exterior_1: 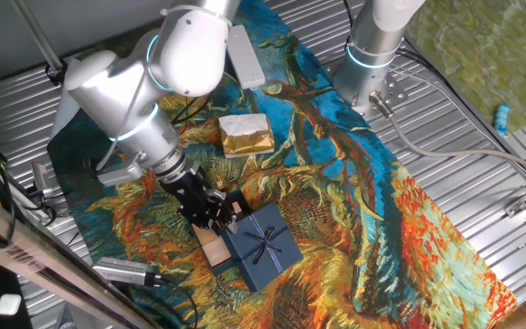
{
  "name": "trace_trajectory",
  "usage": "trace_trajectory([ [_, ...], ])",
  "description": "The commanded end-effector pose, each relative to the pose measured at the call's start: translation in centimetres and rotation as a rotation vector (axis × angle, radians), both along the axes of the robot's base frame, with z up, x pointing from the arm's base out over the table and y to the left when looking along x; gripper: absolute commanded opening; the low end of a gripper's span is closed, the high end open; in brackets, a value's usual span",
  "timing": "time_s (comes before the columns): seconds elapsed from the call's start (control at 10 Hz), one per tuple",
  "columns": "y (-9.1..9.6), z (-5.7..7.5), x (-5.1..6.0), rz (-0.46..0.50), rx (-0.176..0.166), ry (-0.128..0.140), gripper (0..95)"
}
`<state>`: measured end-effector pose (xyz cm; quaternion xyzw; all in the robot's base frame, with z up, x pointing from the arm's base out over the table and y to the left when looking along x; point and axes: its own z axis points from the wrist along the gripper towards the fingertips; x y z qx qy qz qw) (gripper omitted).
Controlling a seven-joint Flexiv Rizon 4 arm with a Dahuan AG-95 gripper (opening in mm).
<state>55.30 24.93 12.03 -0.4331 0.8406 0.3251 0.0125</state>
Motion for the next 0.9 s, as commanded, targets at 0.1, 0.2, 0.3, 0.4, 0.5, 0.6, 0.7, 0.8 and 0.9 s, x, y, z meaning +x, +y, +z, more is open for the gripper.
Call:
trace_trajectory([
  [0.1,-0.4,0.4,0.1,0.005,0.005,0.007,0.0],
  [0.2,-0.7,0.7,0.2,0.011,0.008,0.011,0.0],
  [0.3,-1.0,0.9,0.3,0.014,0.008,0.017,0.0],
  [0.4,-1.3,1.3,0.5,0.018,0.008,0.024,0.0],
  [0.5,-1.6,1.5,0.5,0.02,0.009,0.027,0.0],
  [0.6,-1.8,1.8,0.6,0.02,0.011,0.032,0.0],
  [0.7,-2.0,1.9,0.7,0.02,0.011,0.035,0.0],
  [0.8,-2.1,2.1,0.8,0.02,0.008,0.038,0.0],
  [0.9,-2.2,2.3,0.9,0.023,0.006,0.039,0.0],
])
